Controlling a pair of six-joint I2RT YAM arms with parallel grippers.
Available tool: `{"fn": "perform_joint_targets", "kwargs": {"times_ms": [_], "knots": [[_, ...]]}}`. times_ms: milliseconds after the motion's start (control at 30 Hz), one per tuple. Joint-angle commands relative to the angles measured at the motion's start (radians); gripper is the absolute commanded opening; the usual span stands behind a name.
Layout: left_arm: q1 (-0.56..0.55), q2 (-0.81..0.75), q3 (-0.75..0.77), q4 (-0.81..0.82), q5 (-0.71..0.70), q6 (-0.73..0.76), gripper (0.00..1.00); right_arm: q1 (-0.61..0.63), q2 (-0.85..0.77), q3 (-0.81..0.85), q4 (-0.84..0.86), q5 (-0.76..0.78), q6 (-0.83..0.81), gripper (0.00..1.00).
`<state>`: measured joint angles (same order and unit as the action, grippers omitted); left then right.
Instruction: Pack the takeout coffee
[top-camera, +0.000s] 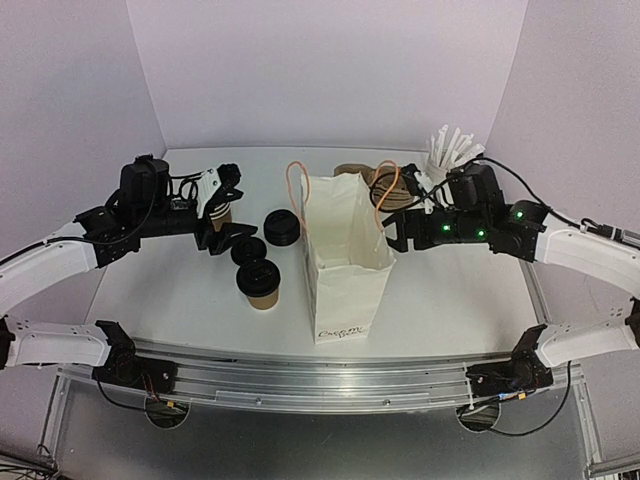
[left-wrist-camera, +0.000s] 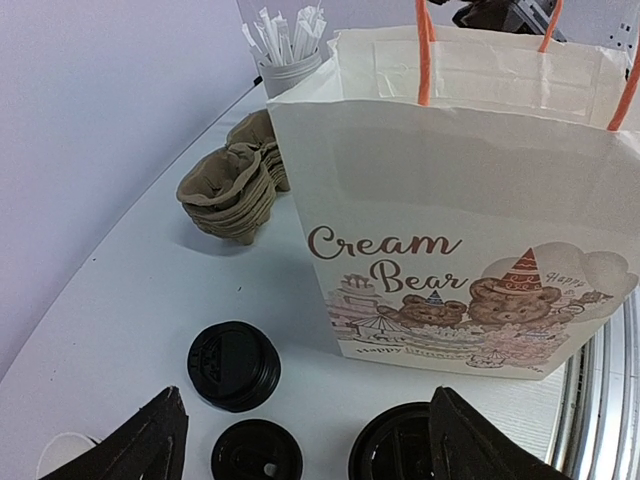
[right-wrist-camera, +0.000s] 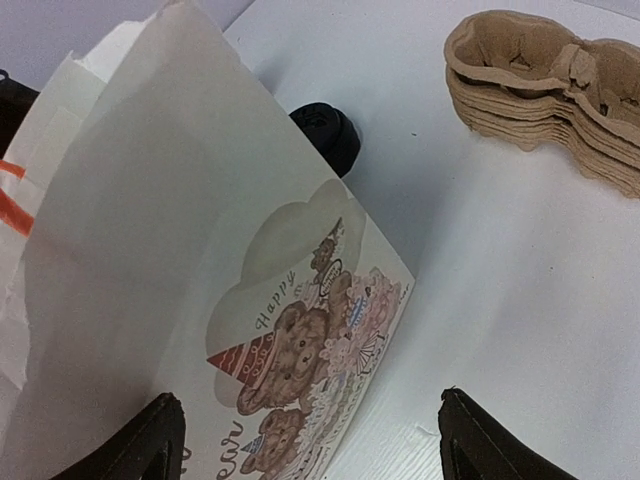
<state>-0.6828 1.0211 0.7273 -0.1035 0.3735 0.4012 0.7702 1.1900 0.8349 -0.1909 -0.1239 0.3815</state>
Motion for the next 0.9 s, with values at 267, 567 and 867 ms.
{"fn": "perform_joint_targets", "kwargs": {"times_ms": [267,567,867], "knots": [[-0.006,-0.007,0.024,0.044,0.000,0.029,0.83,0.037,0.024,0.006,0.049,-0.068,0.063,0.83],[-0.006,-0.005,0.020,0.045,0.000,0.044,0.83,0.054,-0.022,-0.031,0.040,-0.059,0.106,0.82],[-0.006,-0.001,0.020,0.043,-0.001,0.048,0.83,0.048,-0.079,0.065,-0.237,0.174,0.141,0.84]]}}
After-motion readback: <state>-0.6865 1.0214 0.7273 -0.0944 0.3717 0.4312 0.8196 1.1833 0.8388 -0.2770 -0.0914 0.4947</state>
